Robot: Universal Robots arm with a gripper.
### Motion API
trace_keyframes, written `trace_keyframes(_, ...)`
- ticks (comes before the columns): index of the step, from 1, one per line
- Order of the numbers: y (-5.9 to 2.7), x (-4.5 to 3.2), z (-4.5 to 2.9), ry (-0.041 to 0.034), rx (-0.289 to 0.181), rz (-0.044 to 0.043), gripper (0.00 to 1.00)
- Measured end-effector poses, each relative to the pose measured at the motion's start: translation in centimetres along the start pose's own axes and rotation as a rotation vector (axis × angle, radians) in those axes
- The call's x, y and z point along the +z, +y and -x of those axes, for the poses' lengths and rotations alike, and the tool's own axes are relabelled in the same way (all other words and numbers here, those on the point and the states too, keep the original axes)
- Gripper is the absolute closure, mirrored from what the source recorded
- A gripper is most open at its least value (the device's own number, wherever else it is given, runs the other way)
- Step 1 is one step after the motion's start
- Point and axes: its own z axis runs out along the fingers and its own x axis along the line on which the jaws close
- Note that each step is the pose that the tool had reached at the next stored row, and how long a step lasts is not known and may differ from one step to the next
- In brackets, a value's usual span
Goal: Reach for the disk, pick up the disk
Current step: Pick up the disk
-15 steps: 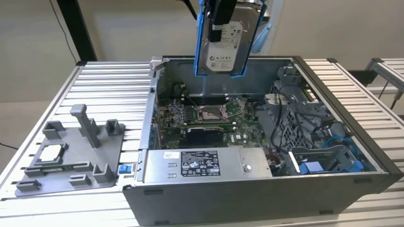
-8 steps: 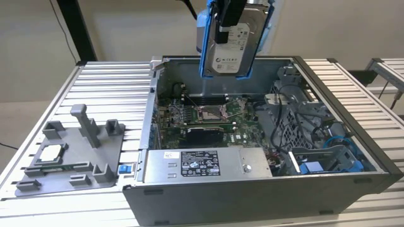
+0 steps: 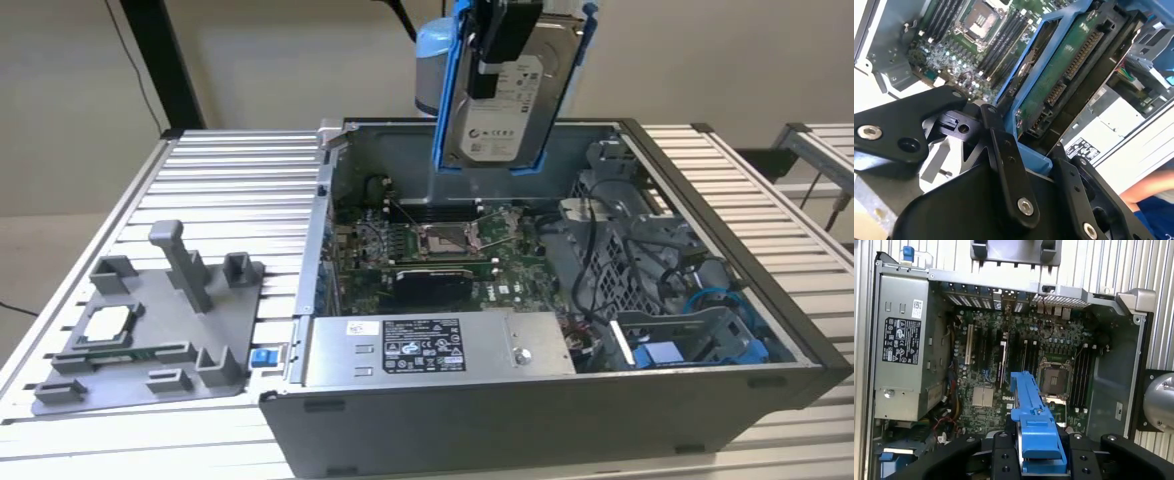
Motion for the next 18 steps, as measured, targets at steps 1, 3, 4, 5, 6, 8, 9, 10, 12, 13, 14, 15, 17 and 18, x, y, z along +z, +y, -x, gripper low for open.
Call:
trace_keyframes(1,-0.05,-0.01,-0.23,0.0,0.0,0.0,1.0)
trace_keyframes(3,-0.13,-0.03,-0.73,0.0,0.0,0.0,1.0)
trace_keyframes(4,-0.17,-0.05,-0.96,0.0,0.0,0.0001,1.0)
trace_keyframes(5,-0.2,-0.06,-1.21,0.0,0.0,0.0001,1.0)
trace_keyframes(6,-0.23,-0.08,-1.47,0.0,0.0,0.0001,1.0)
trace_keyframes(8,-0.23,-0.12,-2.06,-0.0001,0.0,0.0004,1.0)
trace_keyframes(9,-0.22,-0.14,-2.31,-0.0001,0.0,0.0005,1.0)
trace_keyframes(10,-0.2,-0.16,-2.61,0.0,0.0,0.0005,1.0)
trace_keyframes(12,-0.15,-0.2,-3.21,0.0,0.0,0.0005,1.0)
trace_keyframes(13,-0.13,-0.23,-3.55,0.0,0.0,0.0005,1.0)
trace_keyframes(14,-0.1,-0.25,-3.89,0.0,0.0,0.0006,1.0)
trace_keyframes(15,-0.07,-0.27,-4.23,-0.0001,0.0,0.0006,1.0)
trace_keyframes(17,-0.02,-0.32,-4.99,-0.0001,0.0,0.0007,1.0)
trace_keyframes(18,0.01,-0.35,-5.36,-0.0001,0.0,0.0007,1.0)
